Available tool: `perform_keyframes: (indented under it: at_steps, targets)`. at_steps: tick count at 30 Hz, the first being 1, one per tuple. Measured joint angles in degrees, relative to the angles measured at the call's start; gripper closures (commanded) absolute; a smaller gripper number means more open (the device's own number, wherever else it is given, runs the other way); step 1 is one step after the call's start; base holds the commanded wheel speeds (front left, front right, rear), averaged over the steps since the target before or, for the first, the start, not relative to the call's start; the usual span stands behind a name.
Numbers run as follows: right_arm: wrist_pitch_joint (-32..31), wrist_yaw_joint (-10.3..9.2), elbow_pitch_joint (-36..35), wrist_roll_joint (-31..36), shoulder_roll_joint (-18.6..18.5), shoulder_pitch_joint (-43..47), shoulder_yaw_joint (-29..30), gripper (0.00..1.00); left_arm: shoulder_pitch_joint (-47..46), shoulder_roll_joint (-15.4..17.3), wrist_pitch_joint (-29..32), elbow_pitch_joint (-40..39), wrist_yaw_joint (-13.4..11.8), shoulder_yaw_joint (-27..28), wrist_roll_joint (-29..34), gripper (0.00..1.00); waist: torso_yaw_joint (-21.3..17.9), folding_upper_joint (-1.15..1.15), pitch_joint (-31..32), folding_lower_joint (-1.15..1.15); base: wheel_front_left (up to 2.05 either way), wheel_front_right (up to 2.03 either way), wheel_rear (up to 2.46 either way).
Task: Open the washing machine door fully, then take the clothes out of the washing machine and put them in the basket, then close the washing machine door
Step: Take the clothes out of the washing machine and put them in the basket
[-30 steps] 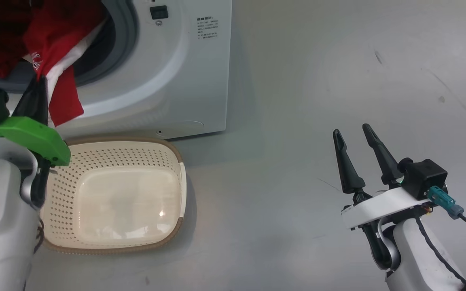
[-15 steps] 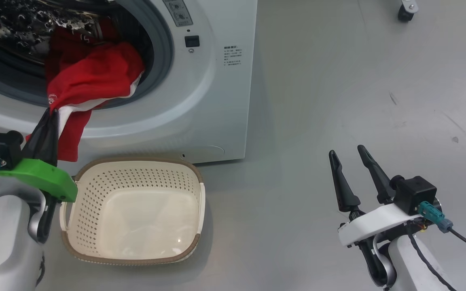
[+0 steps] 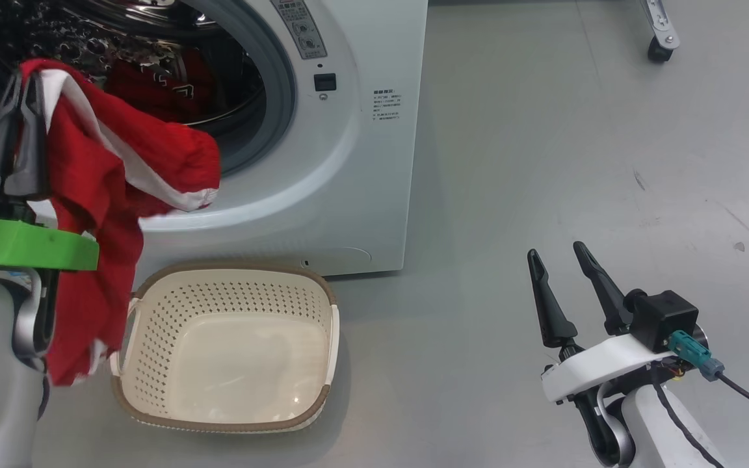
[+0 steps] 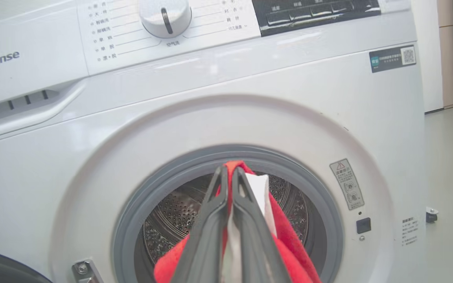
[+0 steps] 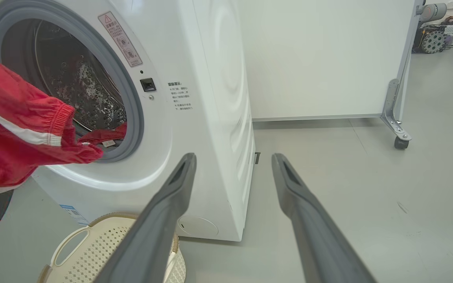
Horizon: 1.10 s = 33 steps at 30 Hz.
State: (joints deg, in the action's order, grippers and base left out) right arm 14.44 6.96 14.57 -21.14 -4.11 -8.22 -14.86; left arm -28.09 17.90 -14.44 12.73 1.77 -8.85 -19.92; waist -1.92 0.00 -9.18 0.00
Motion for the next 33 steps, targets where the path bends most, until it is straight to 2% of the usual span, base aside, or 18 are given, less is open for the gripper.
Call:
perform_keyframes:
  at_steps: [3,8,16,21,33]
  targets:
    - [0.0,0.0,0.0,0.0,0.0,0.0,0.0,0.0,0.3,-0.4,0.0,-3.8,-0.5,1.0,0.5,1.0,0.1,0.0,0.0,0.0,0.0,0.0,0.0]
    - [0.0,0.0,-0.1,0.0,0.0,0.0,0.0,0.0,4.0,-1.0,0.0,-5.7,-0.9,1.0,0.9,1.0,-0.1,0.0,-0.1,0.0,0.0,0.0,0.0]
    - [0.0,0.01,-0.3,-0.3,0.1,0.0,-1.0,0.0,13.3,-1.1,0.1,-1.8,-0.9,-2.7,0.5,1.0,-1.5,0.0,-1.3,0.0,0.0,0.0,0.0]
    - [0.0,0.01,-0.4,-0.4,0.0,0.0,-1.0,0.0,14.2,-1.1,1.4,-0.4,0.2,-4.5,0.5,1.0,-2.3,0.0,-2.7,0.0,0.0,0.0,0.0]
    - [0.0,0.01,-1.3,-0.4,0.0,-1.9,-1.0,0.0,14.0,-0.8,3.9,3.9,0.5,-6.0,1.8,1.0,-5.3,0.0,-7.1,0.0,0.0,0.0,0.0]
